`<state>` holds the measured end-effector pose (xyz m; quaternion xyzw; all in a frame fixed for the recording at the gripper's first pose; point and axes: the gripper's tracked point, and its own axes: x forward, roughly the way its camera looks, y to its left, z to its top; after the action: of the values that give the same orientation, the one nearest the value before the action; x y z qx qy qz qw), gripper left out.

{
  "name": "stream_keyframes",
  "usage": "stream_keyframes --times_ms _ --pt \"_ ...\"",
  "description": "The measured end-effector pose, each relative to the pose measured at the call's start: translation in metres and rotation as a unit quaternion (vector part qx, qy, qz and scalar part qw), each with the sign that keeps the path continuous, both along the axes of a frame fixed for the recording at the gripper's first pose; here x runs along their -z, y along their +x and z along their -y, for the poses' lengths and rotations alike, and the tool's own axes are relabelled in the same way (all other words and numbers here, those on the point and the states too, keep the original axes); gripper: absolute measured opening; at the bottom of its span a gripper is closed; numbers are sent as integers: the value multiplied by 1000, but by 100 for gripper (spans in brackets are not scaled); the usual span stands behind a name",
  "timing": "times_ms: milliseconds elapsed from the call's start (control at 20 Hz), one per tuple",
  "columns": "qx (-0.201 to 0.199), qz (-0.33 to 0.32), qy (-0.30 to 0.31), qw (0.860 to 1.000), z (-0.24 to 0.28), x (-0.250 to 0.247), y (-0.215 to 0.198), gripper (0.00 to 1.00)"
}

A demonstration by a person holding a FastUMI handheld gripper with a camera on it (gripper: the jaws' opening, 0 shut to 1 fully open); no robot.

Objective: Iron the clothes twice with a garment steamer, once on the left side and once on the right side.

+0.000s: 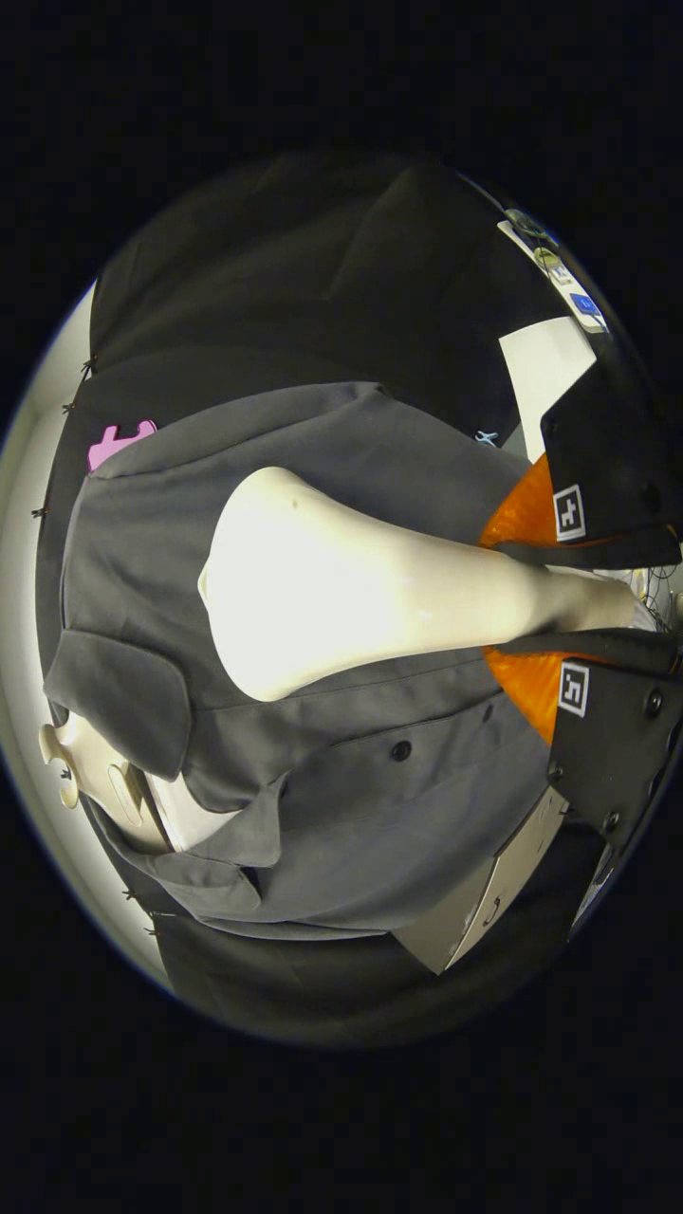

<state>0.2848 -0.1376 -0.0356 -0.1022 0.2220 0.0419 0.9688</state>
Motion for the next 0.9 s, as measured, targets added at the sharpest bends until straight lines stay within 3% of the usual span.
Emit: stream_keyframes --times_ms 900 --pt "-17 -85 3 996 48 116 -11 33"
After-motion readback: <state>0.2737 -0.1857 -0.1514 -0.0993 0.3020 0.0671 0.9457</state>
